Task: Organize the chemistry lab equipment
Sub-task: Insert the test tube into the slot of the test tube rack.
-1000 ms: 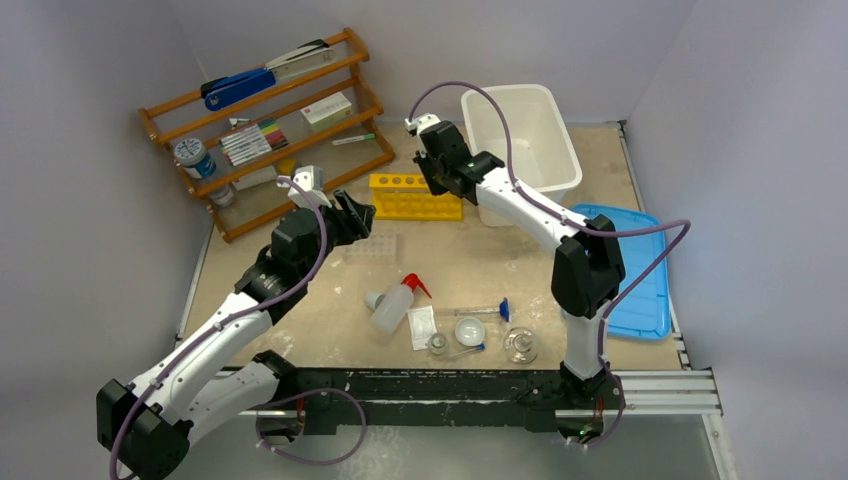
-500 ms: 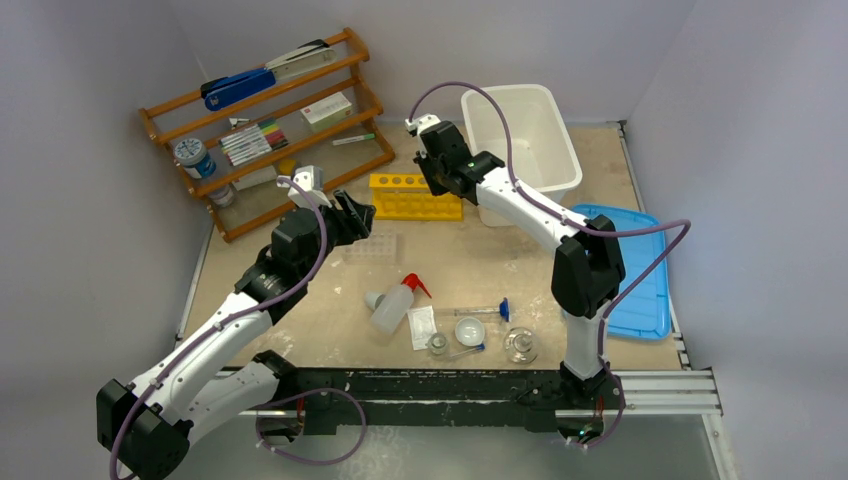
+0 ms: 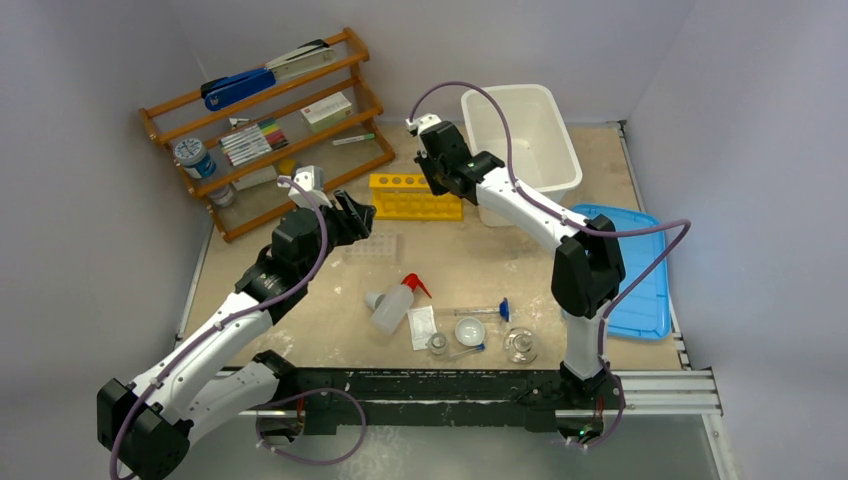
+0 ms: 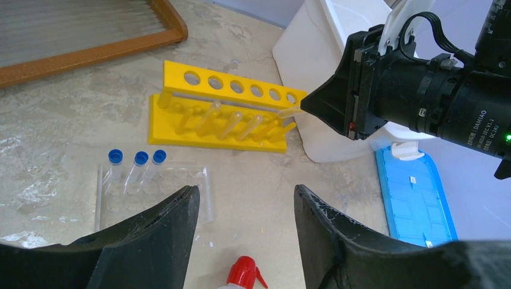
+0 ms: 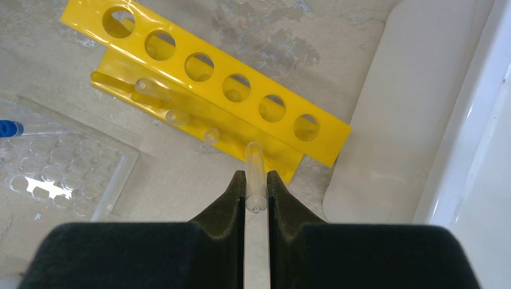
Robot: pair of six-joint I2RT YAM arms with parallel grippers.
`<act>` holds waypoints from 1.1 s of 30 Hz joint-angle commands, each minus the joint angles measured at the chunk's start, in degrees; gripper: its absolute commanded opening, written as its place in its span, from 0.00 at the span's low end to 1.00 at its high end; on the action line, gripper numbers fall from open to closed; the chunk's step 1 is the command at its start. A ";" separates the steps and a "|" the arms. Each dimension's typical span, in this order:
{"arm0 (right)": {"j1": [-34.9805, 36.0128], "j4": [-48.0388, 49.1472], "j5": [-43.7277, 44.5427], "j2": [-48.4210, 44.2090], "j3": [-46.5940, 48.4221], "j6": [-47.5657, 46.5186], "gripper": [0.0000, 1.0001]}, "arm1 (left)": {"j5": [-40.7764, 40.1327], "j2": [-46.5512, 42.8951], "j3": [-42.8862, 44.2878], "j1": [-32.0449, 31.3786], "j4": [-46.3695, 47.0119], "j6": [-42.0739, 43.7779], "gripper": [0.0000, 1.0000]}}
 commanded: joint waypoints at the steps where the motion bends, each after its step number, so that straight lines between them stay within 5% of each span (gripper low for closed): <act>1: 0.49 0.81 1.83 -3.24 1.14 0.10 0.00 | 0.73 -0.40 0.41 0.24 2.77 0.78 0.58; 33: 0.49 1.56 -1.55 -0.39 -1.72 1.25 0.00 | 0.99 0.31 0.38 0.24 3.16 0.76 0.58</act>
